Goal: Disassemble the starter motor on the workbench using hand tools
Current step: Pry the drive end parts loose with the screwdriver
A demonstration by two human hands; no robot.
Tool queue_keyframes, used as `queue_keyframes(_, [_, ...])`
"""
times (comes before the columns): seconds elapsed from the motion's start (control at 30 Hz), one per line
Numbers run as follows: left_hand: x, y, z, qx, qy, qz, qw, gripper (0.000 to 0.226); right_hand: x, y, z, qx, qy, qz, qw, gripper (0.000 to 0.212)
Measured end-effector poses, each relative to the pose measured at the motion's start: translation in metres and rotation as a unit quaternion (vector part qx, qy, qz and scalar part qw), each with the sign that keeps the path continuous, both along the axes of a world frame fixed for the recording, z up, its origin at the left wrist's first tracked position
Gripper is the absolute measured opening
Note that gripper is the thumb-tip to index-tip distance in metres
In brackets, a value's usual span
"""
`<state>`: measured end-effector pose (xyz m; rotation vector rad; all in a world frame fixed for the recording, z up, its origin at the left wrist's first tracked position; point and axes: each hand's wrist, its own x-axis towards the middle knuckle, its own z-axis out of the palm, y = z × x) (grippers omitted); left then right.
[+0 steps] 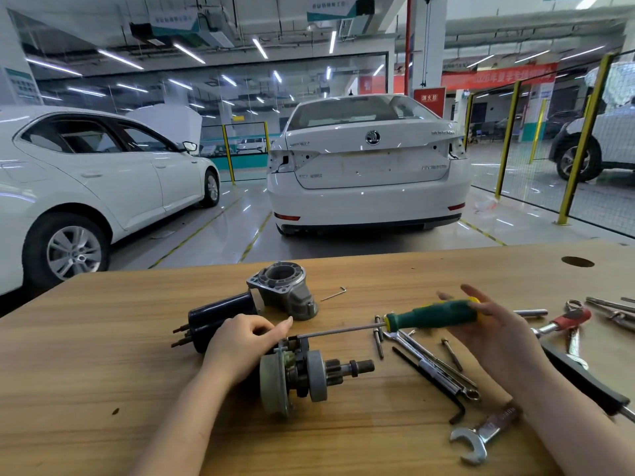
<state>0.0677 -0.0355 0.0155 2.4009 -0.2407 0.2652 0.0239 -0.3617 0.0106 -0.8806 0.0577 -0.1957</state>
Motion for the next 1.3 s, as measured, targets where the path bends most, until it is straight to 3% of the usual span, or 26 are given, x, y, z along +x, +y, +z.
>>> queue_keyframes(0.07, [0.0,-0.001,0.001,0.0,-0.001,0.0,1.0,0.036,-0.003,0.002,0.003,0.053,0.016,0.027,0.998,0.036])
queue_keyframes(0.17, [-0.001,0.0,0.001,0.001,0.002,-0.002,1.0,0.036,-0.005,0.005,0.004,-0.023,0.071,0.021,0.997,0.031])
queue_keyframes(0.23, [-0.001,0.0,0.001,0.0,0.003,-0.003,1.0,0.036,-0.005,0.006,0.004,-0.192,0.122,-0.027,0.973,0.041])
queue_keyframes(0.3, [-0.001,0.0,0.001,-0.001,0.004,-0.004,1.0,0.037,-0.006,0.006,0.004,-0.42,0.143,-0.063,0.894,0.061])
queue_keyframes(0.33, [-0.001,0.0,0.001,-0.002,0.005,-0.004,1.0,0.037,-0.005,0.006,0.003,-0.497,0.134,-0.07,0.854,0.066])
queue_keyframes(0.37, [-0.001,0.0,0.001,-0.003,0.006,-0.004,1.0,0.037,-0.004,0.005,0.0,-0.527,0.124,-0.079,0.837,0.067])
queue_keyframes(0.47, [-0.001,0.0,0.001,-0.004,0.006,-0.004,1.0,0.037,-0.002,0.004,-0.005,-0.518,0.094,-0.121,0.841,0.044])
queue_keyframes(0.53, [-0.001,0.001,0.0,-0.002,0.006,-0.005,1.0,0.037,-0.001,0.004,-0.007,-0.465,0.079,-0.143,0.87,0.028])
queue_keyframes(0.6, [-0.001,0.0,0.001,-0.002,0.006,-0.005,1.0,0.036,0.0,0.005,-0.007,-0.368,0.064,-0.127,0.919,0.027])
queue_keyframes(0.7, [0.0,0.001,-0.001,-0.003,0.002,-0.004,1.0,0.037,0.002,0.006,-0.005,-0.253,0.037,-0.088,0.963,0.033])
queue_keyframes(0.77, [0.001,0.001,-0.002,-0.003,0.003,-0.005,1.0,0.037,0.005,0.008,-0.003,-0.116,0.002,-0.059,0.991,0.031])
queue_keyframes(0.83, [0.002,0.002,-0.003,-0.005,0.005,-0.008,1.0,0.038,0.006,0.008,-0.002,0.021,-0.021,-0.028,0.999,0.025])
queue_keyframes(0.9, [0.003,0.003,-0.004,-0.004,0.003,-0.009,1.0,0.038,0.005,0.01,0.001,0.097,-0.018,-0.01,0.995,0.021])
queue_keyframes(1.03, [0.004,0.004,-0.005,-0.001,-0.001,-0.006,1.0,0.037,0.002,0.011,0.002,0.079,-0.016,0.001,0.997,0.035])
queue_keyframes(1.17, [0.004,0.004,-0.005,-0.001,-0.002,-0.007,1.0,0.036,0.002,0.01,0.003,0.022,-0.006,0.017,1.0,0.031])
queue_keyframes(1.23, [0.004,0.004,-0.004,-0.001,-0.002,-0.006,1.0,0.037,-0.001,0.008,0.003,-0.159,0.044,-0.035,0.986,0.031])
queue_keyframes(1.3, [0.004,0.004,-0.005,-0.001,-0.001,-0.008,1.0,0.037,-0.002,0.006,-0.001,-0.346,0.075,-0.099,0.93,0.05])
